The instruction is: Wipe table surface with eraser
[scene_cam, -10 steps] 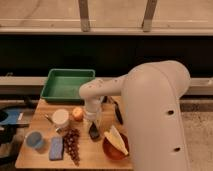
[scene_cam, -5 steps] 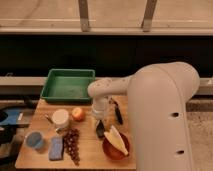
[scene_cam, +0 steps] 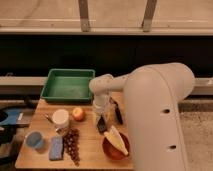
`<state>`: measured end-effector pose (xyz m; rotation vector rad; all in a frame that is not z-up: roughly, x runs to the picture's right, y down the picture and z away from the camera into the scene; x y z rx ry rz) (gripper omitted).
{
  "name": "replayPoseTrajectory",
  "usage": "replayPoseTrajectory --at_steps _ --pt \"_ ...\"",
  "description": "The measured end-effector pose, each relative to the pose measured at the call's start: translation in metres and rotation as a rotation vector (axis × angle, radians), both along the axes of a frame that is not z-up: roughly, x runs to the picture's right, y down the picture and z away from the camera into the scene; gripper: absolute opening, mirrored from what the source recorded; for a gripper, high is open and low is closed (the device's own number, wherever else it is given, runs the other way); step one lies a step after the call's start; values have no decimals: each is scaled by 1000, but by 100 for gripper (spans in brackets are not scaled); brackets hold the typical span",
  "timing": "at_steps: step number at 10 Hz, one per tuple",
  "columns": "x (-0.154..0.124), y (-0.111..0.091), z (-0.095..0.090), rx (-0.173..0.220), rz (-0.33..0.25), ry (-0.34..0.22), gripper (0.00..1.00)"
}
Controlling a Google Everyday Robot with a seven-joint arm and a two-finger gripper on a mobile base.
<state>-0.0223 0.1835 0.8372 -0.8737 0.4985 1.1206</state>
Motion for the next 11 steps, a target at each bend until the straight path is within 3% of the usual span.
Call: replayPoseTrajectory --at_steps 4,7,9,11 --pt "-40 3 -1 12 -46 -89 0" --pt "-65 21 -24 10 -87 -130 0" --pt "-57 32 -34 -6 -90 -109 0" --pt "-27 37 -37 -25 -68 -51 0"
